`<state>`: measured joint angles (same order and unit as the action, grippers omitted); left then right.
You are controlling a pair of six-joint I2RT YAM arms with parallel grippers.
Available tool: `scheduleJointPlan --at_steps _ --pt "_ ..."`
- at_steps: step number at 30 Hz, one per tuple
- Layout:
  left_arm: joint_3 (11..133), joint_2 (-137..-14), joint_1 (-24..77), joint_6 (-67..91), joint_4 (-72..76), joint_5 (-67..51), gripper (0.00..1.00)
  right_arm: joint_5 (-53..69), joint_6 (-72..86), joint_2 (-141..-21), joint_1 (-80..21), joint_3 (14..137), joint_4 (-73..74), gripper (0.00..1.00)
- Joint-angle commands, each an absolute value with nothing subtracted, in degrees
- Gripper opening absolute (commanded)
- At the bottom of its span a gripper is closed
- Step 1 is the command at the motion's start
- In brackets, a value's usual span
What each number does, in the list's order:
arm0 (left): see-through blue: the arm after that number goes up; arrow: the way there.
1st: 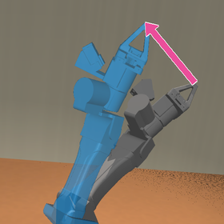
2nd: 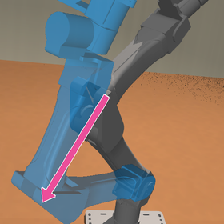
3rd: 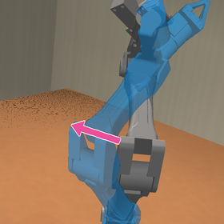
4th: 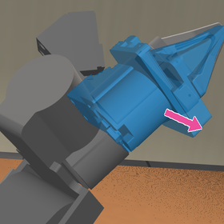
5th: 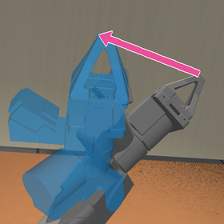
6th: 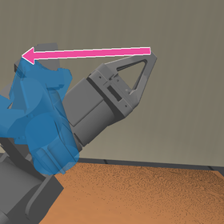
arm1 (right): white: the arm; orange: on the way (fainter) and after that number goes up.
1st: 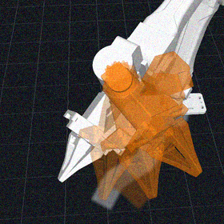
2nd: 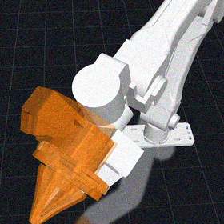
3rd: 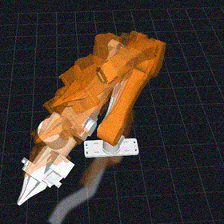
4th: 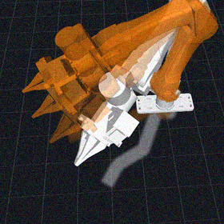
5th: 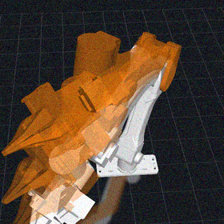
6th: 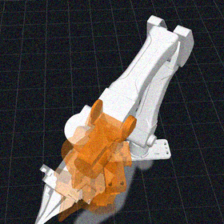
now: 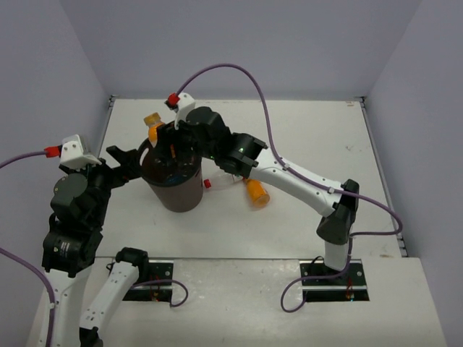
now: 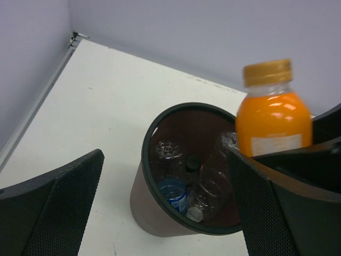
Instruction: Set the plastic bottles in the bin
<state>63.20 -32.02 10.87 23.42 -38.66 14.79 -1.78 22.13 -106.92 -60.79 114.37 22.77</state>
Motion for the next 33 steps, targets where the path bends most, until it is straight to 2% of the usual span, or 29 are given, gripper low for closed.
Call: scheduleJointPlan --at_steps 1,4,8,12,18,22,29,31,32,33 --pt "64.63 -31.01 10.28 22.68 -38.62 17.12 1.0 -2.13 20.44 -109.55 -62.52 121.08 26.85 0.56" --pt "64.45 -30.53 10.28 22.53 -38.82 17.31 1.0 -1.93 21.5 -110.6 -62.49 121.4 27.07 0.63" --pt "64.42 -30.15 10.28 22.32 -39.11 17.49 1.0 -2.58 22.93 -110.92 -62.58 121.03 27.29 0.83" --pt "64.37 -29.78 10.28 22.32 -39.2 17.31 1.0 -3.04 23.3 -110.37 -62.58 120.99 27.54 0.95" --pt "64.25 -29.62 10.28 22.28 -39.55 17.18 1.0 -4.88 23.29 -107.59 -62.58 120.36 28.65 0.98" --pt "63.9 -29.88 10.28 21.97 -40.19 16.34 1.0 -9.17 22.41 -101.53 -62.49 115.88 28.55 0.99" --pt "61.78 -29.44 10.28 22.32 -40.34 15.73 1.0 -16.25 23.22 -84.62 -57.9 94.18 27.42 0.99" --pt "61.09 -29.44 10.28 22.41 -40.08 15.38 1.0 -15.2 27.31 -78.52 -53.2 84.79 27.42 0.99" --pt "60.92 -29.44 10.28 22.5 -40.08 15.38 1.0 -13.7 28.25 -76.73 -51.42 84.73 27.25 0.99" --pt "60.66 -29.52 10.28 22.66 -40.08 15.22 1.0 -10.7 28.38 -73.64 -48.57 76.05 26.19 0.99"
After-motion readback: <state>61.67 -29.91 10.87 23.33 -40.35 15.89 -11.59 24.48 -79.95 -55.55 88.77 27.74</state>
